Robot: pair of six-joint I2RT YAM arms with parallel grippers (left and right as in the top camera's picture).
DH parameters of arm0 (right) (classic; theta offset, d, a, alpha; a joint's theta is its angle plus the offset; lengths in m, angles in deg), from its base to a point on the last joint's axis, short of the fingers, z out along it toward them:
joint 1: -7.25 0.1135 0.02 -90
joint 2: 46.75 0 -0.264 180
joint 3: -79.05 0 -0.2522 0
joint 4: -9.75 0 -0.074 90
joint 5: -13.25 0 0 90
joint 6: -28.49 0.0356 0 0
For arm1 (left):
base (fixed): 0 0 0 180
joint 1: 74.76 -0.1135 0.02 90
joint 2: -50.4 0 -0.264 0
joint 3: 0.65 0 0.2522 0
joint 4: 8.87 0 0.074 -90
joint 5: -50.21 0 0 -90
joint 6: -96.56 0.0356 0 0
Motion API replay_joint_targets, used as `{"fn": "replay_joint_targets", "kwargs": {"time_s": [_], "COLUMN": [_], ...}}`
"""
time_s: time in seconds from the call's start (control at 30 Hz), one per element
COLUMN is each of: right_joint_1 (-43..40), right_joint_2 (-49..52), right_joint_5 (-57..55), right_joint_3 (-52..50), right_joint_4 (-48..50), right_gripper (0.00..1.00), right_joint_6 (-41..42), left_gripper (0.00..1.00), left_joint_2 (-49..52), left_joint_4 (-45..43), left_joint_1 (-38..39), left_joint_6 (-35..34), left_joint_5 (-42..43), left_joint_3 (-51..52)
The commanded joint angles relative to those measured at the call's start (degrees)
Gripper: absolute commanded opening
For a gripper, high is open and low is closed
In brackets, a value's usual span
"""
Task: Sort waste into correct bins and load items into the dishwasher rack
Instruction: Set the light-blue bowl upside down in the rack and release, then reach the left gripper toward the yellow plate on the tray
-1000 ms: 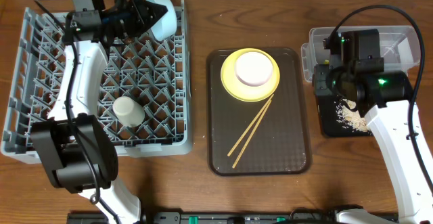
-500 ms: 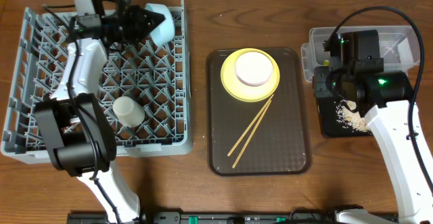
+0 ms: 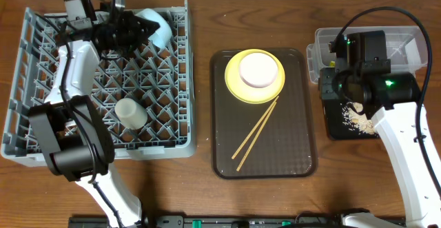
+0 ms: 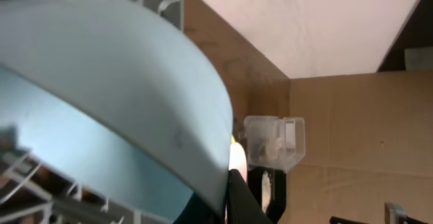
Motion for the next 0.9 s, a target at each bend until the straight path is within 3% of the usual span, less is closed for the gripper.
{"fn": "replay_joint_targets", "kwargs": {"time_s": [0.0,0.17,0.3,0.33,0.37,0.53,0.87], "right_joint_1": [-0.24,-0.24,-0.24,-0.24,-0.24,-0.24,-0.74], "right_joint_2": [-0.07,-0.07,-0.07,-0.07,-0.07,-0.07,-0.07], "right_joint_5": [-0.79,-0.81,-0.81,-0.79,-0.81,-1.27,-2.47], "right_joint_3": [0.81,0.81,0.81,0.81,0.81,0.81,0.81], "right_joint_4": [-0.22,-0.09,-0.09,-0.11,-0.11,-0.13,-0.11], "right_gripper": [0.35,0.35,0.36,0.35,0.36,0.36,0.35], "right_joint_6": [0.04,0.04,0.04,0.02,0.02,0.02,2.84], "left_gripper": [0.06,0.07,0.29,0.43,0.5,0.6,0.61], "left_joint_2": [0.98,0.96,0.74,0.55,0.31,-3.78,-20.2], "left_joint_4": [5.25,11.1,15.15,16.41,17.57,23.1,24.11], "left_joint_1": [-1.84,-4.04,-5.05,-5.16,-5.22,-5.11,-2.32], "left_joint_6": [3.78,6.93,9.03,10.08,10.58,14.71,16.04], "left_joint_5": [-1.03,-1.03,-1.03,-1.2,-2.14,-12.94,-24.17], "left_joint_3": [0.24,0.24,0.24,0.24,0.24,0.24,0.24]}}
